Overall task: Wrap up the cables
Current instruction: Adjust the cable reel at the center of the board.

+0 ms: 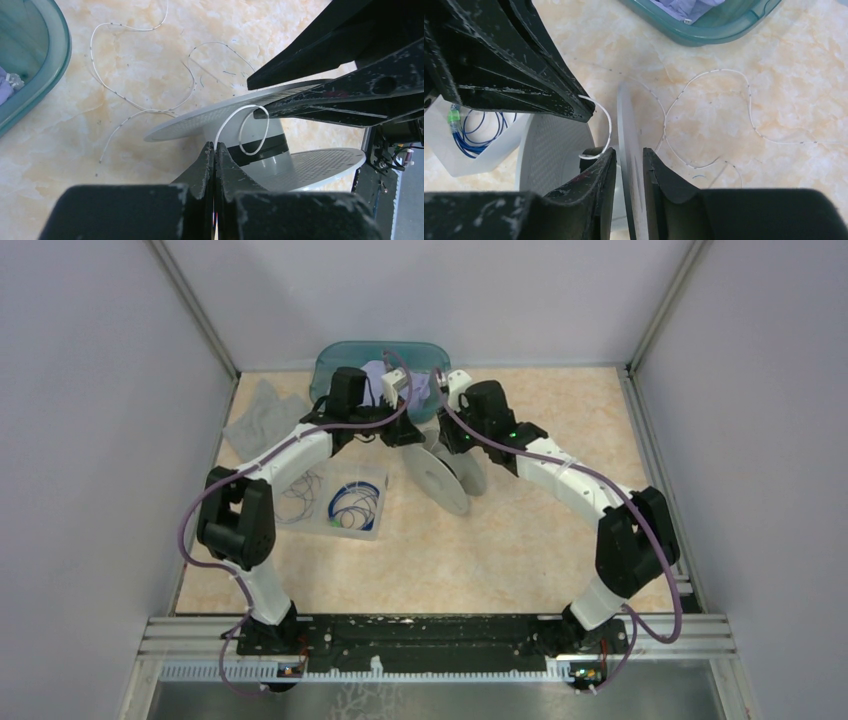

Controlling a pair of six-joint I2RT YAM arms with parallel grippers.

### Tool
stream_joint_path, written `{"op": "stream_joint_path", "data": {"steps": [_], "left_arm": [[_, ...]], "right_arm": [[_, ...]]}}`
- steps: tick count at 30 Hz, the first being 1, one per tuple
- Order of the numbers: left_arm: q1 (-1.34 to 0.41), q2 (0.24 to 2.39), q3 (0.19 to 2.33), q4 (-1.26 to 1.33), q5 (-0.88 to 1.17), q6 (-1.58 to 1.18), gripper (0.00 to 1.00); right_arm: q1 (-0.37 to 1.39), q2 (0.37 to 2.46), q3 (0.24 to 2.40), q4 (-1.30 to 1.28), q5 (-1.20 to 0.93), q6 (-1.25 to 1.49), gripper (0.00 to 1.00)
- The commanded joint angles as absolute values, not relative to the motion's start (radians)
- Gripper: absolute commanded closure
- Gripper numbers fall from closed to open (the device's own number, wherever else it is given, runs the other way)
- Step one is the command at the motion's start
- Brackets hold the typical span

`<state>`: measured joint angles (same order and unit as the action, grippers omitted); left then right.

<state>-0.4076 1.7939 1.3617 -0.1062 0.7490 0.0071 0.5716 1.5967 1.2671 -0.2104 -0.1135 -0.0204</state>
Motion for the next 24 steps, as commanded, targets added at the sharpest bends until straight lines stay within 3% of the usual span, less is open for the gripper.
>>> {"op": "stream_joint_path", "data": {"steps": [1, 6, 11, 13, 18, 20, 24], "left_arm": [[-0.409, 1.803, 1.390, -0.116, 0.740, 0.010, 1.00], [-0.409, 1.809, 1.394, -0.112, 0.742, 0.009, 0.99], [-0.410, 1.810, 1.391, -0.112, 0.739, 0.014, 1.00], [-0.411, 1.811, 1.392, -0.112, 0.736, 0.018, 0.99], [-0.414, 1.814, 1.388, -0.113, 0.719, 0.029, 0.99], [-0.412, 1.812, 1.388, -0.112, 0.714, 0.036, 0.99], [-0.412, 1.801, 1.398, -0.131, 0.704, 0.065, 0.99]], "right_arm": [[0.558, 1.578, 1.336, -0.226, -0.139, -0.014, 0.69], [0.558, 1.585, 1.315, -0.212, -0.191, 0.002, 0.57], [0.558, 1.603, 1.309, -0.206, -0.226, 0.029, 0.55], [0.558, 1.602, 1.303, -0.203, -0.221, 0.032, 0.59], [0.559, 1.601, 1.305, -0.227, -0.149, 0.008, 0.89], [0.558, 1.595, 1.308, -0.245, -0.135, -0.021, 0.89], [0.557, 1.570, 1.305, -0.309, -0.103, -0.097, 0.79]]}}
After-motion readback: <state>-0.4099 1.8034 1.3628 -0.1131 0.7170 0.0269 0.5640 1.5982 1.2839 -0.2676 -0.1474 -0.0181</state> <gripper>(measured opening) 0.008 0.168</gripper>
